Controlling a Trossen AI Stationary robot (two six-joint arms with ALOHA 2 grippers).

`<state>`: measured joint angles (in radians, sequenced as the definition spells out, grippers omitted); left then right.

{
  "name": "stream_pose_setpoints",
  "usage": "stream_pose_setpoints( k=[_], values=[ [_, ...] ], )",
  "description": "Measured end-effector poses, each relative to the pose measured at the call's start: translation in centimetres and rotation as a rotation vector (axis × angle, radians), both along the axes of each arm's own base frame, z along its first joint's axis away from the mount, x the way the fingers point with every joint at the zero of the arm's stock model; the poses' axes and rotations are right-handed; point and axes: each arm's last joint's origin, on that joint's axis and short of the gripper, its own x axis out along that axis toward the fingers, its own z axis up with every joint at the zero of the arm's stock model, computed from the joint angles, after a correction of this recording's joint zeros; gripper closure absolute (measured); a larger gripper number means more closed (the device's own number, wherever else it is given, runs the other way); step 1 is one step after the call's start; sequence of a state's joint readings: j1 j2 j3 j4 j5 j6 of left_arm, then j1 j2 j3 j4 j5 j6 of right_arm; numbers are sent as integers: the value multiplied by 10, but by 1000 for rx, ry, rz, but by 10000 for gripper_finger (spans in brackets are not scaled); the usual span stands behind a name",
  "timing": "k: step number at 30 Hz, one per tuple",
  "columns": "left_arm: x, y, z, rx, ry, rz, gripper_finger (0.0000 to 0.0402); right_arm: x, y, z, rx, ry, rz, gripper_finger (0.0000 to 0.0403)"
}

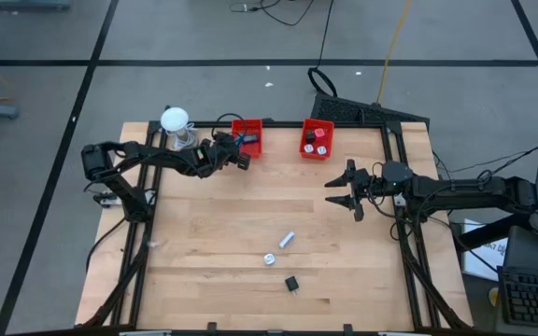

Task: Pick & Place Office items
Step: Put the blue digital timer into the left red basket

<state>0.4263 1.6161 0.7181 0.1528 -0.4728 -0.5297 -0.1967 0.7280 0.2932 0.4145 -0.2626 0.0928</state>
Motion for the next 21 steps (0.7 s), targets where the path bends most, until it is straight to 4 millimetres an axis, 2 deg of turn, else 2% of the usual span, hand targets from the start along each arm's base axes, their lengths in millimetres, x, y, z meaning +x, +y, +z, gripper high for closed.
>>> stream_pose_setpoints(
  k=[6,11,18,21],
  values=[
    [0,0,0,0,0,0,340,0,0,0,0,0,0,206],
    [0,0,0,1,0,0,323,0,0,0,0,0,0,206],
    [0,0,0,1,0,0,332,0,0,0,0,0,0,206],
    [0,0,0,1,1,0,320,0,0,0,0,0,0,206]
  ],
)
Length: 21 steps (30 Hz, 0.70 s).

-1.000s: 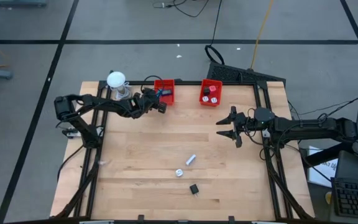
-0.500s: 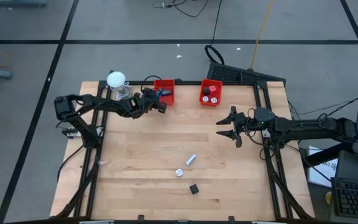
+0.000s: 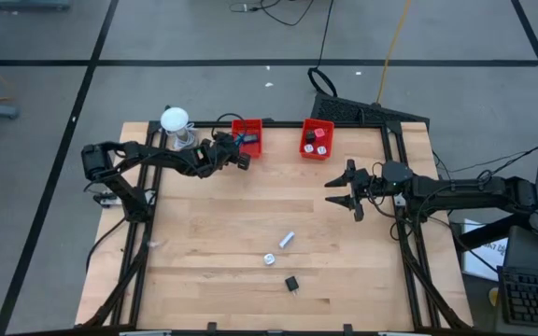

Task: Pick & Place Office items
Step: Put the blue digital timer into the left red basket, then put the white digital timer into the left red basket

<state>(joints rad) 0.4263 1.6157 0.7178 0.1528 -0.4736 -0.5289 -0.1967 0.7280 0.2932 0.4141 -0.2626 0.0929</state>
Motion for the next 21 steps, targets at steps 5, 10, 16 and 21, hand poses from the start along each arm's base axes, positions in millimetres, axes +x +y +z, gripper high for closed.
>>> stream_pose_setpoints(
  k=[5,10,16,21],
  values=[
    [0,0,0,0,0,0,290,0,0,0,0,0,0,206],
    [0,0,0,1,0,0,282,0,0,0,0,0,0,206],
    [1,0,1,32,35,-49,293,0,0,0,0,-1,0,206],
    [1,-4,19,33,-23,-171,299,0,0,0,0,-1,1,206]
  ],
)
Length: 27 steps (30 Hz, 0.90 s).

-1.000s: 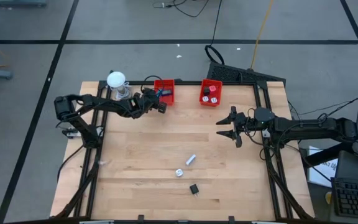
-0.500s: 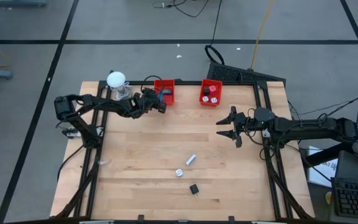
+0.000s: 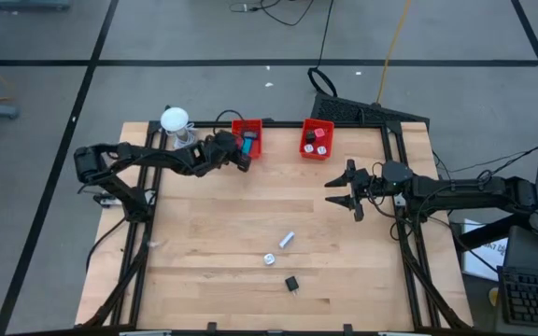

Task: Pick & Place Office items
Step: Put the white digital timer into the left red basket

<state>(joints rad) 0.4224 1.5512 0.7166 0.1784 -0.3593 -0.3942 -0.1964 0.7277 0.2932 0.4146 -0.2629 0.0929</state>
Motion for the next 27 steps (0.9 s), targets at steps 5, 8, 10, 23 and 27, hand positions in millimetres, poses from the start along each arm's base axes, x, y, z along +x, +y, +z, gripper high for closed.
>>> stream_pose_setpoints(
  k=[5,8,10,23,27],
  values=[
    [-2,-12,29,-22,-139,-80,300,0,0,0,-1,-4,0,206],
    [-3,-23,46,-30,-233,-129,300,0,0,1,-1,-7,0,206],
    [-4,-30,57,-22,-286,-170,300,0,0,1,-1,-7,0,206],
    [10,-76,79,-35,-471,-433,300,4,9,2,15,-30,98,206],
    [11,-83,79,-26,-464,-465,300,14,17,-1,-16,-53,148,206]
  ],
)
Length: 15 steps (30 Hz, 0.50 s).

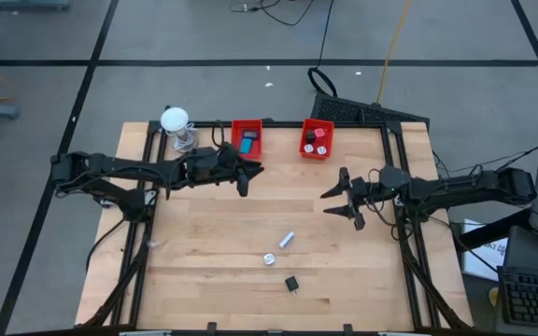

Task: Pick & Place Office items
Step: Put the white digital timer into the left red basket

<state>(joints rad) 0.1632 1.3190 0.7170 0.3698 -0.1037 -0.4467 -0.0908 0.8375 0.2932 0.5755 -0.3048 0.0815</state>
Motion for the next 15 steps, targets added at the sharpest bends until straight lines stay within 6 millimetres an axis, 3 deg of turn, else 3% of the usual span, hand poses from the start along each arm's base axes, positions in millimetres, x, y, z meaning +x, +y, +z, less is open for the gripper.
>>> stream_pose_setpoints(
  k=[7,15],
  values=[
    [0,-2,0,-6,-3,-5,300,25,15,-21,-81,18,57,206],
    [0,-2,0,-3,-1,-5,300,61,25,-51,-149,193,116,194]
  ],
)
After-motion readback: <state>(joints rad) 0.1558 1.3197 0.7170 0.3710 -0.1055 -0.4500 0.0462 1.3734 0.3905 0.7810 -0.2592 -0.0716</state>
